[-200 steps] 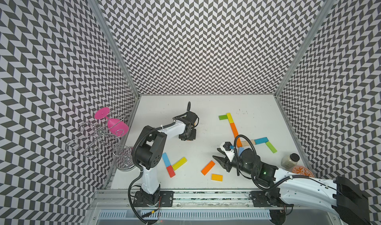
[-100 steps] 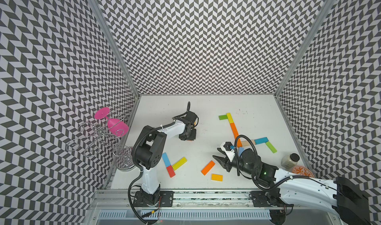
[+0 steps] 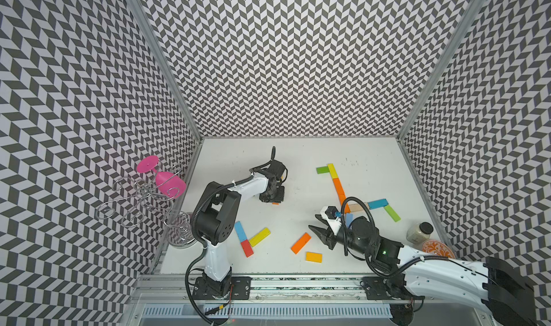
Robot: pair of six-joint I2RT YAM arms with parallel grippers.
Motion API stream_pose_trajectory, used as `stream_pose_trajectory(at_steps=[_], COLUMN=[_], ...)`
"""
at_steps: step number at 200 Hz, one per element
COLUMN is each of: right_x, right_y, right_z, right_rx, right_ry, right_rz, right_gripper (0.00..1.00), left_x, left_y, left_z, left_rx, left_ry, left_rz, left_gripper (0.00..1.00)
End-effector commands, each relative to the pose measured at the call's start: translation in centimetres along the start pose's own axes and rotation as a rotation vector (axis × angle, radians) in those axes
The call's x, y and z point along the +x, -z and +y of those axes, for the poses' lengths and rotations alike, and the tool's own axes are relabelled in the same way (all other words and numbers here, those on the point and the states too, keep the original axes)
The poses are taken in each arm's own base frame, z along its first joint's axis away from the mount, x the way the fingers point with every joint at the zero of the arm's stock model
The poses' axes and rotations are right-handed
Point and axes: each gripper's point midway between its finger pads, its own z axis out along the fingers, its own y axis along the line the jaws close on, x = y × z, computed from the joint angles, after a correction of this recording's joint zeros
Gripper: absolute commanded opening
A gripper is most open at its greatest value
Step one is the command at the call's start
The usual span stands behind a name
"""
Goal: Assemble a giraffe with building blocks
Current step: Assemble the building block at the center of the board.
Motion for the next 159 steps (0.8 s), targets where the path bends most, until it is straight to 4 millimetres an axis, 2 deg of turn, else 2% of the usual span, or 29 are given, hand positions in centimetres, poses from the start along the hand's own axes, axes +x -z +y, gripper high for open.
stream_pose_trajectory(at_steps=[1,58,93,131,159], right_x=[-1.4,-1.4,-1.3,-1.3,-1.2], right_y=[0.4,0.5,0.5,0.5,0.4], right_z=[0.1,-0.1,-0.1,-0.1,-0.1], right_rx=[-0.002,0.011,0.011,0.012,0.013], right_ry=[-0.001,0.0,-0.002,0.0,0.0], right_rz=[-0.068,-0.071,-0.069,-0.069,-0.067], right_gripper=[0.47,0.47,0.47,0.47,0.47], left_x=[-0.6,-0.7,-0.8,-1.1,-1.7], left_y=[-0.1,-0.3,-0.3,0.2,1.3], left_z=[-0.1,-0.1,0.0,0.1,-0.3], left_rx=[0.002,0.002,-0.003,-0.002,0.008], left_ry=[-0.002,0.0,0.003,0.006,0.005], left_rz=[0.001,0.003,0.0,-0.01,-0.038], left_gripper=[0.3,0.3,0.34,0.46,0.56])
